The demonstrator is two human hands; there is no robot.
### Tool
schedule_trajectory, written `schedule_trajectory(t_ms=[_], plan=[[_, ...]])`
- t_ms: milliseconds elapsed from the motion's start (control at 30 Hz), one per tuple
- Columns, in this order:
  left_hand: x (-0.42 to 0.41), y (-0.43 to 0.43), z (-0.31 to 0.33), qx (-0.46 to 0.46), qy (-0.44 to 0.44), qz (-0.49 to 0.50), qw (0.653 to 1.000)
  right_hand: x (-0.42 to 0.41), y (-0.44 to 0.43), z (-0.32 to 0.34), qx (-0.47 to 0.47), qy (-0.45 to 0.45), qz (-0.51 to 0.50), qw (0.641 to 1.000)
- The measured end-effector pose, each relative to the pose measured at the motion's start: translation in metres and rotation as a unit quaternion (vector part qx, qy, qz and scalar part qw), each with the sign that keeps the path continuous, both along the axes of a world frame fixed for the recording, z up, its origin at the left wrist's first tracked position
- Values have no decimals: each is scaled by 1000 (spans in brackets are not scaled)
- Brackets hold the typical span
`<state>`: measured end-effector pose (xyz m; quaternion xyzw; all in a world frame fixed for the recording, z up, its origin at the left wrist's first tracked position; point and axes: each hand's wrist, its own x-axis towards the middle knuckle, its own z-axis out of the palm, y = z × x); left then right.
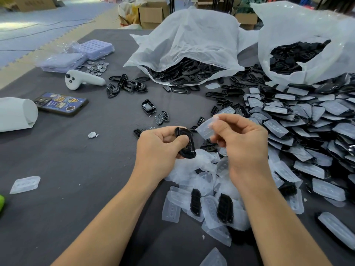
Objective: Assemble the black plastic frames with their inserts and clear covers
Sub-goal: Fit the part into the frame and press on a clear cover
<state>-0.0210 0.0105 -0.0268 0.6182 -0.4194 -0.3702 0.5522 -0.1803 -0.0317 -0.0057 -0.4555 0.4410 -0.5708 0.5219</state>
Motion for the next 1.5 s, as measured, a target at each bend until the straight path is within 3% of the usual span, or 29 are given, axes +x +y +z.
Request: schedule_trajectory(t_ms=[100, 167, 300, 500, 767, 1067, 1500], plan=[[1, 0, -1, 11, -3, 9, 1000, 0, 1, 3, 24, -17, 128, 991], [1, 1, -1, 7, -11, 2, 1000, 4, 6, 3, 15, 32, 168, 985], [0, 1, 0, -4, -8, -5, 1000, 14, 13, -4, -64, 234, 65, 968], [0, 4, -1, -40, -11, -54, 998, 16, 14, -10, -159, 307, -4, 939], [1, 5, 0, -34, 24, -138, 990, 15, 12, -11, -164, 308, -20, 937], [1, 11, 10, -34, 88, -157, 983, 17, 13, -11, -178, 311, -47, 932], [1, 7, 10, -6, 124, -77, 989, 14, 6, -14, -75, 241, 58, 966]])
